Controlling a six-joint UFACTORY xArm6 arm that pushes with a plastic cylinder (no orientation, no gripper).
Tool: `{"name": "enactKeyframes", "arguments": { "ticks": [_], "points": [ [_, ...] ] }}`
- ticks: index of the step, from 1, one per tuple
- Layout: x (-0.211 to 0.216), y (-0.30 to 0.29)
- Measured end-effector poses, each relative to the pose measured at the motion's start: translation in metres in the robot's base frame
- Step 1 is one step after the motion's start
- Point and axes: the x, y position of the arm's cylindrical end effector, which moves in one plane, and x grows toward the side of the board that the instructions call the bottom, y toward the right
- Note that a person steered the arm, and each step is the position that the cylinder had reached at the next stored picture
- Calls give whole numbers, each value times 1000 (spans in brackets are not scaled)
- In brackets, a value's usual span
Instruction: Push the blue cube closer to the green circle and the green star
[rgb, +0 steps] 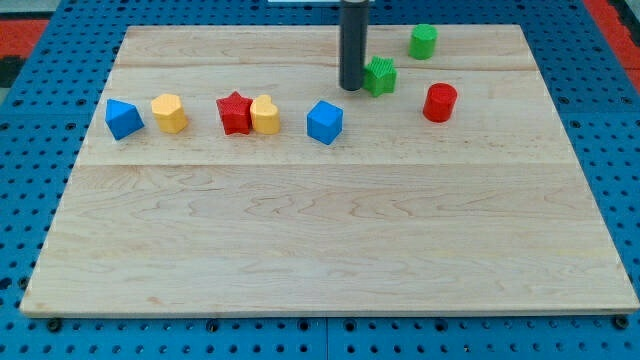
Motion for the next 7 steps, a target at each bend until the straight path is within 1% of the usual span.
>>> {"name": "enactKeyframes", "arguments": {
  "ticks": [1,2,3,4,5,6,7],
  "points": [
    [-4,65],
    [-7,71],
    [11,0],
    [14,-27],
    [69,23],
    [115,-18],
    [57,-79]
  ]
}}
